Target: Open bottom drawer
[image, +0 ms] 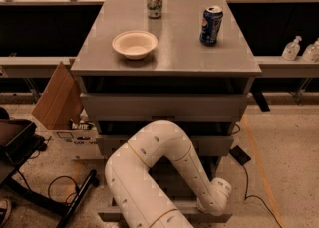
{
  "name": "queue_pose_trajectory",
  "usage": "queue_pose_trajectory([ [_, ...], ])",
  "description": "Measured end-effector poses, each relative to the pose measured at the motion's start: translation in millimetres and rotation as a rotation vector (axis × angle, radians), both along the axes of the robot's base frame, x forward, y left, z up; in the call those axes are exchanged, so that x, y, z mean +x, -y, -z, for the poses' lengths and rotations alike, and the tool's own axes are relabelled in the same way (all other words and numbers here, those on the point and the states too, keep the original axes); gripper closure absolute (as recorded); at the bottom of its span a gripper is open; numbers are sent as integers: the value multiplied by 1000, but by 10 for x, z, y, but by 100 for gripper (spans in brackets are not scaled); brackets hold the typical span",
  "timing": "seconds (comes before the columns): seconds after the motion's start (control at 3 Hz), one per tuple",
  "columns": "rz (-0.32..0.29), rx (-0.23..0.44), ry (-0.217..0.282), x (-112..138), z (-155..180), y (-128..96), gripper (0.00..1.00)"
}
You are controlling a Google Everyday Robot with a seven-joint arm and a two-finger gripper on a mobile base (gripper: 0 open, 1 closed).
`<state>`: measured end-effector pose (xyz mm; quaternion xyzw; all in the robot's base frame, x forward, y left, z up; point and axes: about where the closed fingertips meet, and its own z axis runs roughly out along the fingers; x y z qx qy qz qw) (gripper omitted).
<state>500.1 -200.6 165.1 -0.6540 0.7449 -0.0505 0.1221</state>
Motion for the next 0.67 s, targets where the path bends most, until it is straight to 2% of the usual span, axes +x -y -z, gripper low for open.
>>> queue_pose_trajectory([
  [0.33,16,-2,-95,-303,8,-1,97],
  [0.67,16,-2,-95,-303,-34,-1,75],
])
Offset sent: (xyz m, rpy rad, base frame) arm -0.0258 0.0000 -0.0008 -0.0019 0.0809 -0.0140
